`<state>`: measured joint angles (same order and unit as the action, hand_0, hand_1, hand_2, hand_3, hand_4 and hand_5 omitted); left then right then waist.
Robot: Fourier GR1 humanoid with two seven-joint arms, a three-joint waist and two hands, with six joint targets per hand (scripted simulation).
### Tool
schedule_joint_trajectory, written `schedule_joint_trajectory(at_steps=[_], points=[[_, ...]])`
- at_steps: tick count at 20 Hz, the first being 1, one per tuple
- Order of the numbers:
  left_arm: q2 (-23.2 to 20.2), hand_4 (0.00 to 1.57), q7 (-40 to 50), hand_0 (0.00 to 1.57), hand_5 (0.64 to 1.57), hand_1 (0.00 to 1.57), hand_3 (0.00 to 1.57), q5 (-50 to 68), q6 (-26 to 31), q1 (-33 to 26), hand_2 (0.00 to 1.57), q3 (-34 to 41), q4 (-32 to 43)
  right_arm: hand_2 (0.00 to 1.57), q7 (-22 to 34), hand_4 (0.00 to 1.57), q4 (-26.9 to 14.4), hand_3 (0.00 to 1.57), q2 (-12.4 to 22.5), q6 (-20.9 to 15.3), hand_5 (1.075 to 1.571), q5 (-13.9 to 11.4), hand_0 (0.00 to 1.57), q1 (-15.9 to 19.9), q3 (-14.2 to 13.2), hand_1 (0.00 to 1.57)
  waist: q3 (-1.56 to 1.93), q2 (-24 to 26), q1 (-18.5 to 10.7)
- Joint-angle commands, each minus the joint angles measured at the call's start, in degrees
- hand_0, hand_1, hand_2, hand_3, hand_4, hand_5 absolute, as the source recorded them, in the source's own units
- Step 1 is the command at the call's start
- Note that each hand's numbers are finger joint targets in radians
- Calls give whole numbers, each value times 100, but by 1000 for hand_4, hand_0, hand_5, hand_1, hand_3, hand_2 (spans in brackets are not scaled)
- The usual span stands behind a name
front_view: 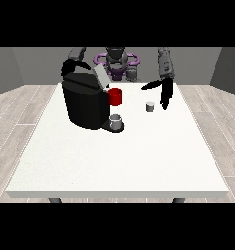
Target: Insert the coffee pod into the coffee machine and close the lid
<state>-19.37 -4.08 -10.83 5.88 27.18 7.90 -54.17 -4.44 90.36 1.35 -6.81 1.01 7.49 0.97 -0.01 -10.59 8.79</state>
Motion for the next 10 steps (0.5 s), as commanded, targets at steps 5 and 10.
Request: schedule_joint_trajectory(at_steps=[5, 10], points=[[41, 0, -57, 105, 1571, 105, 0, -636, -182, 216, 502, -312, 636, 0, 211, 392, -424, 0, 19, -105, 1571, -135, 0, 1, -56, 0, 1, 175, -106], [124, 0, -44, 807, 1571, 807, 501, -912, -392, 445, 847, -410, 873, 0, 83, 423, -876, 0, 244, -141, 1571, -130, 0, 454, -363, 0, 1, -89, -188]])
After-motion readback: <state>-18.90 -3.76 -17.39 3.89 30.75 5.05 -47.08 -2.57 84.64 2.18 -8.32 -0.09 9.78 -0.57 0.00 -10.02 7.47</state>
